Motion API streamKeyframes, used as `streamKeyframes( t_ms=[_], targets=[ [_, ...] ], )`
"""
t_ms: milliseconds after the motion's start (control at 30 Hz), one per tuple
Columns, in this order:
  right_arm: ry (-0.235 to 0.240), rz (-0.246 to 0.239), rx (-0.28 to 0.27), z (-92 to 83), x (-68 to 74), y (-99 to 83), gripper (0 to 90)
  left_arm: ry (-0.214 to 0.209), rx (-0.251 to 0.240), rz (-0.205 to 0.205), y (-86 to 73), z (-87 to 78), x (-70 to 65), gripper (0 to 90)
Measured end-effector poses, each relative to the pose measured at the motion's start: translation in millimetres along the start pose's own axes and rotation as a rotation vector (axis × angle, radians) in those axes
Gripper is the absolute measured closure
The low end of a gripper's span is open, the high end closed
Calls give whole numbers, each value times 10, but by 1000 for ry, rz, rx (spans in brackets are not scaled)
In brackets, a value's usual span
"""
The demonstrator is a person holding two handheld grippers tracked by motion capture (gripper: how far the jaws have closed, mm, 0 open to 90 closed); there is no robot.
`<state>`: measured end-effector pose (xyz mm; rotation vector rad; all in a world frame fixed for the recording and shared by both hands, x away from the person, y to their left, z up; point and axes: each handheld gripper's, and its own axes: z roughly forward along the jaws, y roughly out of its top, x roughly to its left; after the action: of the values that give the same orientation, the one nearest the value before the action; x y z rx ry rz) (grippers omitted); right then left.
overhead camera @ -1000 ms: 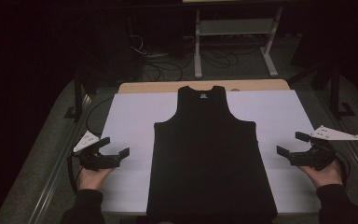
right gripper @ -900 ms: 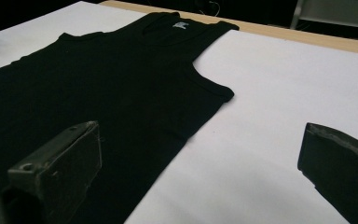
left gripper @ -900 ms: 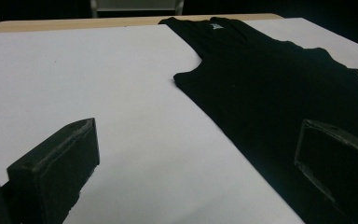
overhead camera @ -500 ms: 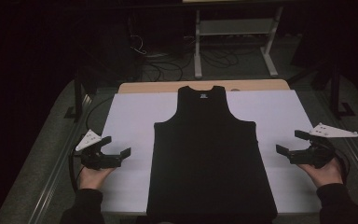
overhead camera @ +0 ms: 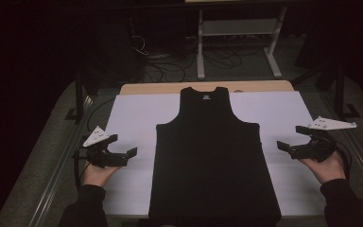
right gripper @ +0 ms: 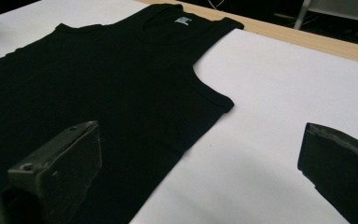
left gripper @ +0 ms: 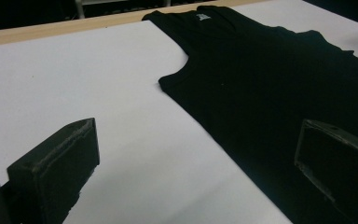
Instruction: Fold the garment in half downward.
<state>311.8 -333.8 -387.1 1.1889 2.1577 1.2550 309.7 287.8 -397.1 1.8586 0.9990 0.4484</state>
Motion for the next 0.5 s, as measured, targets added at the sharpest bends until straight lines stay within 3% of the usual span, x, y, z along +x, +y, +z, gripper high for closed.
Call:
streamKeyframes(
  t_ms=[500],
  targets=[
    [39, -15, 14, 64, -10, 162, 0, -22, 34, 25, 147, 100, 16, 0]
  ],
)
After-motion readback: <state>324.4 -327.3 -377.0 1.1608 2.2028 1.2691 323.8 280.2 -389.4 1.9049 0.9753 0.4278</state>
